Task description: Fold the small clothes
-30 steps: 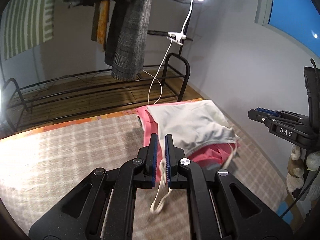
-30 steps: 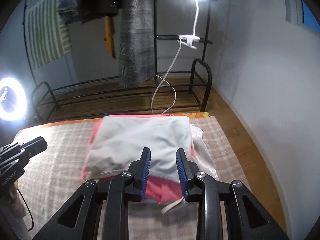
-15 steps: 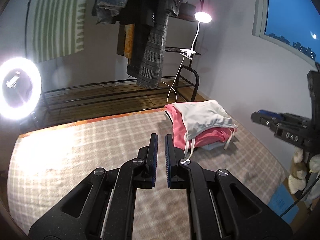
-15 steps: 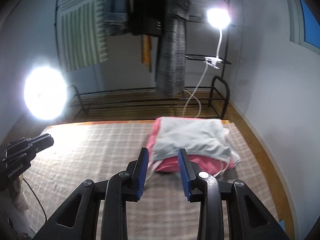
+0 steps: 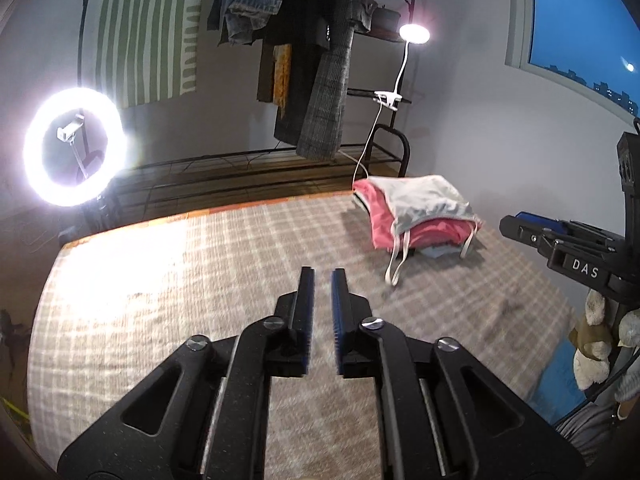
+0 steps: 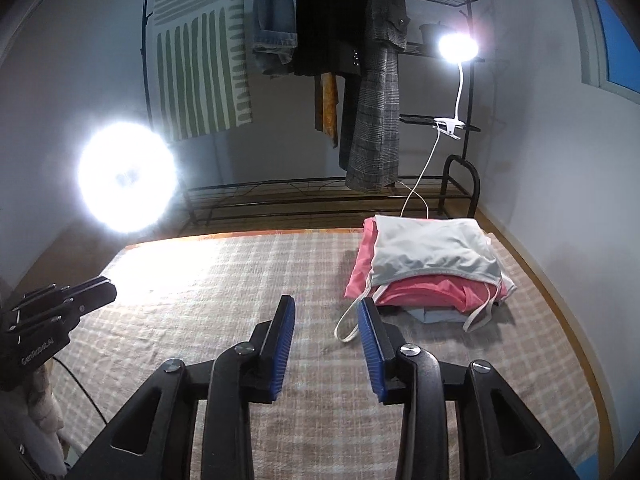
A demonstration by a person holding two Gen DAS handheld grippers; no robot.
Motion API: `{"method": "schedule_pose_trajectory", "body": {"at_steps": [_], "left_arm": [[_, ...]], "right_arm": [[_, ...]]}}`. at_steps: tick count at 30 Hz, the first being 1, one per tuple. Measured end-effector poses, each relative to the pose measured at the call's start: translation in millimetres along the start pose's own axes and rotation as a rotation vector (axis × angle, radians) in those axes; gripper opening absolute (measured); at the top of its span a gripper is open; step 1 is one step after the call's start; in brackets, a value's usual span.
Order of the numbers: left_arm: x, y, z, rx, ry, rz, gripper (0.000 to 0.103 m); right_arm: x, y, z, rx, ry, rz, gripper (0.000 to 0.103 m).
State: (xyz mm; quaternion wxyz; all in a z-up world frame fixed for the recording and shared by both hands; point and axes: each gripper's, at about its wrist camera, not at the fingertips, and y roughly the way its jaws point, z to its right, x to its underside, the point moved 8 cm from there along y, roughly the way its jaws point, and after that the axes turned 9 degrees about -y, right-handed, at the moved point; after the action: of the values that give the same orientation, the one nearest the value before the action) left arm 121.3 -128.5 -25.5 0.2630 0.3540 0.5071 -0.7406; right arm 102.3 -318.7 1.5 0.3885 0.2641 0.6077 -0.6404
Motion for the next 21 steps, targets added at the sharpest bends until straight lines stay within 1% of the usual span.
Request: {"method": "schedule_pose_trajectory", "body": {"at_steps": [1, 2, 3, 5, 7, 8, 9, 10, 11, 12, 13, 14, 15, 17, 19, 21], "left_arm": [[6, 1, -3, -0.001, -0.005, -0.001, 0.027], [10, 1, -4, -0.002, -0.006, -0.001, 0.034], [14, 3, -4, -0.006, -0.003, -0.005, 0.034], [20, 6, -3, -0.003, 0.008, -0.017, 0.035], [25, 8, -3, -0.004, 0.016, -0.026, 0.046], [27, 8, -4, -0.005, 0.017, -0.025, 0.058], [27, 9, -5, -0.006, 0.016, -0.023, 0.063], [28, 9, -5, -0.009, 0.016, -0.019, 0.064], [29, 9, -5, -0.013, 0.019, -0.018, 0.066], [29, 10, -5, -0.015, 0.022, -0.019, 0.073], [30, 10, -5, -0.021, 0.026, -0.017, 0.076], [30, 10, -5, -0.023, 0.027, -0.012, 0.083], [30, 10, -5, -0.022, 0.028, -0.008, 0.085], [30, 11, -5, -0.031, 0.027, -0.007, 0.087], [31, 13, -6, -0.054, 0.032, -0.020, 0.091], [33, 14, -5, -0.058, 0.033, -0.029, 0.095]], "right_arm": [[4, 2, -2, -0.001, 0.006, 0.000, 0.039], [7, 4, -3, 0.000, 0.013, 0.002, 0.045], [10, 6, -3, 0.004, 0.015, 0.005, 0.052], [15, 12, -4, 0.016, 0.011, 0.004, 0.057], [18, 16, -5, 0.015, 0.004, 0.000, 0.062], [19, 18, -4, 0.020, 0.001, 0.005, 0.069], [20, 19, -3, 0.026, 0.001, 0.011, 0.076], [20, 20, -1, 0.034, 0.005, 0.019, 0.079], [21, 21, 0, 0.039, 0.009, 0.025, 0.084], [21, 22, 2, 0.041, 0.011, 0.029, 0.089], [21, 23, 3, 0.044, 0.011, 0.036, 0.091], [21, 23, 3, 0.048, 0.009, 0.041, 0.096], [20, 24, 3, 0.056, 0.006, 0.049, 0.101], [20, 25, 4, 0.065, -0.005, 0.061, 0.103], [21, 27, 3, 0.067, -0.013, 0.052, 0.103], [22, 30, 3, 0.064, -0.014, 0.043, 0.103]]}}
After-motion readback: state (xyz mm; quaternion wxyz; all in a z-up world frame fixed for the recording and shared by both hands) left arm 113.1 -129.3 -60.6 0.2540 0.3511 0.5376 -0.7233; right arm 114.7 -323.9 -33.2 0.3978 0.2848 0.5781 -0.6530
